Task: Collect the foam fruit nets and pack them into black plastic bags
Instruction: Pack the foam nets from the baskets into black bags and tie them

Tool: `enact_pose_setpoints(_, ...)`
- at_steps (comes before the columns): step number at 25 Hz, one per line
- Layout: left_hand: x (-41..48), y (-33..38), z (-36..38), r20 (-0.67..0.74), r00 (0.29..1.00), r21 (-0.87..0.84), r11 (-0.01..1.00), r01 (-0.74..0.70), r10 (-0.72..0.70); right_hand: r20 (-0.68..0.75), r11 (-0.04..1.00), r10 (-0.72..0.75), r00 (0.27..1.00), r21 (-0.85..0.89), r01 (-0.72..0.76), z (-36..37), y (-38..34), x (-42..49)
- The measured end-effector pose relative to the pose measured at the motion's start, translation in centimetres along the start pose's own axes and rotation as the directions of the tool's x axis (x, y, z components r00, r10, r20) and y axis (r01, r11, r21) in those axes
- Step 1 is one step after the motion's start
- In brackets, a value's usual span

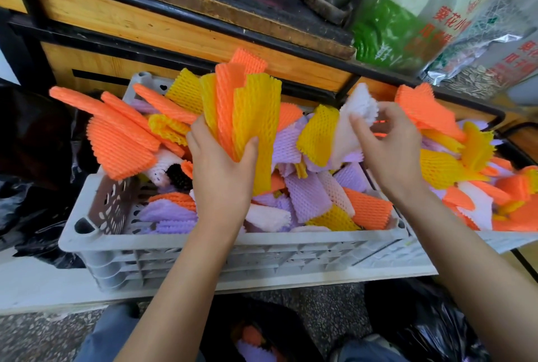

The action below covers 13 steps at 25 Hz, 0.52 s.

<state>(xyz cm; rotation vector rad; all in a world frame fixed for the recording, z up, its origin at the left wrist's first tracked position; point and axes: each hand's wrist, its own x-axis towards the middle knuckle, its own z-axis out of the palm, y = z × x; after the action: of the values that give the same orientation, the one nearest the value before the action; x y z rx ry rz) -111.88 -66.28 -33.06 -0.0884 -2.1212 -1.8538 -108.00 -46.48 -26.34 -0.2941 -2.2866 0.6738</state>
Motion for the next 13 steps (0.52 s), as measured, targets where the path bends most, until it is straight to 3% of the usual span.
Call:
enact_pose_setpoints(4,-0.4,-0.1,0.1,0.093,0.995,-0.069,0.997,-0.024,0.030,0.282,0.966,0.059,0.958,0.226,-0.126,3.2,-4.3,-2.6)
enact_pose_setpoints(8,-0.9,0.0,-0.5,0.281,0.957,-0.141,0.989,-0.034,0.074,0.506,0.844,0.063,0.860,0.434,-0.316,4.0,-7.6,-3.8)
enact_pose_setpoints(11,-0.3,-0.4,-1.2,0.203,0.978,-0.082,0.996,-0.030,0.046,0.639,0.757,0.049,0.767,0.477,-0.446,3.2,-7.8,-3.4)
enact_pose_setpoints(13,0.3,-0.9,-1.8,0.126,0.992,-0.073,0.997,-0.022,0.031,0.590,0.835,0.041,0.807,0.423,-0.351,3.4,-6.4,-2.6)
